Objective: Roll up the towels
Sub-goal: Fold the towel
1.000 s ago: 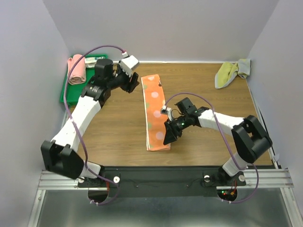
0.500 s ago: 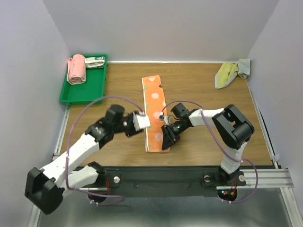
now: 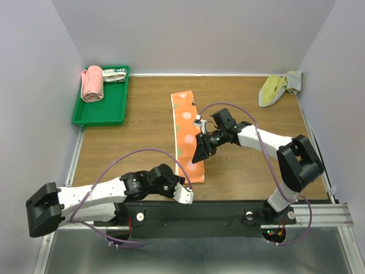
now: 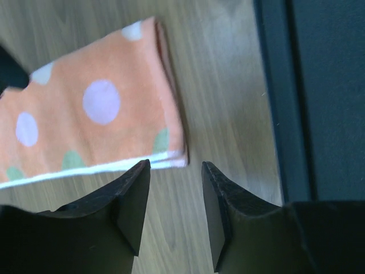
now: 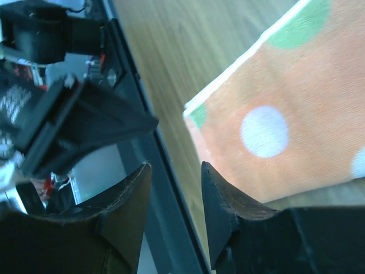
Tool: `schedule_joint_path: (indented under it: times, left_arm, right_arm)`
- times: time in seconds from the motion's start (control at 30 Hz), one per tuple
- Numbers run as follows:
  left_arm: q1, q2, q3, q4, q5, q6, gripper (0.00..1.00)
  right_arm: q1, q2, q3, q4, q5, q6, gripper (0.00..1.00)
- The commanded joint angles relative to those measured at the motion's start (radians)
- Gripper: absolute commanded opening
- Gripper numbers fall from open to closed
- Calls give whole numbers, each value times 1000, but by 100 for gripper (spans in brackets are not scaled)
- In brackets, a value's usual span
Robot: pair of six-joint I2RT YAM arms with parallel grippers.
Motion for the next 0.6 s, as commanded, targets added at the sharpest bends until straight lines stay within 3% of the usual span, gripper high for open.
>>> schedule_joint_path:
  times: [0.0, 0.2, 0.43, 0.57]
  left_arm:
    - [-54, 86, 9, 144, -43, -11, 49]
    - [-61, 299, 70, 244, -66, -41, 46]
    - [-61, 414, 72, 305, -92, -18, 41]
    - [-61, 465, 73, 292, -95, -3, 30]
  right_arm:
    - [-5, 82, 48, 16, 39, 11, 45]
    - [-5, 175, 53, 19, 44, -8, 43]
    - [-5, 261, 45, 19, 41, -40, 43]
    - [-5, 295, 41, 19, 42, -55, 42]
